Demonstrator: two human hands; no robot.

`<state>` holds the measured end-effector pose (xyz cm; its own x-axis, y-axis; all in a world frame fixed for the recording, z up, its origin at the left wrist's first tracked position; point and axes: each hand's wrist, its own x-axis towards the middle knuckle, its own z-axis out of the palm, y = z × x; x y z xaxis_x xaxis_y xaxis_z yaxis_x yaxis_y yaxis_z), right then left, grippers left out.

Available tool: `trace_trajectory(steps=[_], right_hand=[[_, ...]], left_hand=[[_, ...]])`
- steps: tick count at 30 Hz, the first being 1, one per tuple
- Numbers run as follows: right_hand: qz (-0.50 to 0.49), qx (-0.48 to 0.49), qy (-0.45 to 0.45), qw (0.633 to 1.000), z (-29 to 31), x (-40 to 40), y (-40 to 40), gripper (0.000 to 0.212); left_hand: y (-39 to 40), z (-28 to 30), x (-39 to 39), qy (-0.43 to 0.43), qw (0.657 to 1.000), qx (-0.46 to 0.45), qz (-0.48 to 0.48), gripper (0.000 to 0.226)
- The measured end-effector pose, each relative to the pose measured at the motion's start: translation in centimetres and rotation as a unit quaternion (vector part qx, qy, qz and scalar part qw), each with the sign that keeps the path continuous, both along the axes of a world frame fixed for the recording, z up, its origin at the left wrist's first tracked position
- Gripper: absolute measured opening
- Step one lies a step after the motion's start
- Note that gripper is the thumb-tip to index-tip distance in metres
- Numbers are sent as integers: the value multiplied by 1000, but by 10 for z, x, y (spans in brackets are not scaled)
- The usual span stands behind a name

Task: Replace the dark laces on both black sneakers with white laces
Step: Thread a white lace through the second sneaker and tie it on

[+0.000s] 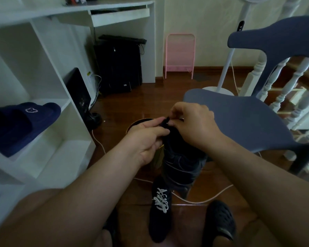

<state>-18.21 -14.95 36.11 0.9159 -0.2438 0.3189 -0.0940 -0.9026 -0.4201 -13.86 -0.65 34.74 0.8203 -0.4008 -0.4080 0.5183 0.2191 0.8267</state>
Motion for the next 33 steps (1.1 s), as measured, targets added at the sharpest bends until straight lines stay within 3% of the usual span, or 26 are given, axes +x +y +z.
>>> trace_trajectory(steps=[4,7,10,12,15,18,22,25,26,28,29,30,31,33], right_hand=[[-28,-46,-41,998,6,-3,-22,20],[-64,13,72,995,13,-8,-37,38],[-45,123,168,977,4,-11,-33,42],[-42,144,113,982,-3,-8,-30,36],[-47,82,23,995,-5,-5,-28,26],[-83,-8,6,997,-6,-2,-26,18],[-108,-71,-23,991,-5,-2,-26,32],[-113,-94,-53,988,-4,-6,-27,33],[-116,-95,-67,986,-2,-7,-28,34],[-117,-87,-99,984,2,-11,-29,37],[-115,-89,-108,984,3,-12,-28,38],[-112,-94,-111,983,4,-13,-27,39],[-109,-100,-111,983,5,-14,-25,39],[-101,-102,-117,983,5,-13,-24,39]], left_hand=[[3,4,8,-17,995,-20,94,38],[8,11,9,-33,986,-76,142,39],[9,13,6,-41,982,-119,138,42],[7,11,5,-52,982,-128,129,43],[7,10,7,-84,984,-122,102,37],[11,11,11,-71,987,-113,89,20],[19,4,19,-49,995,-29,83,16],[37,-7,40,-121,974,175,74,19],[46,-11,49,-182,941,279,61,20],[62,-18,61,-294,825,483,-10,19],[66,-22,64,-321,778,538,-47,17],[67,-27,66,-330,765,549,-73,15],[67,-30,67,-333,781,522,-88,15],[60,-29,63,-323,854,400,-76,21]])
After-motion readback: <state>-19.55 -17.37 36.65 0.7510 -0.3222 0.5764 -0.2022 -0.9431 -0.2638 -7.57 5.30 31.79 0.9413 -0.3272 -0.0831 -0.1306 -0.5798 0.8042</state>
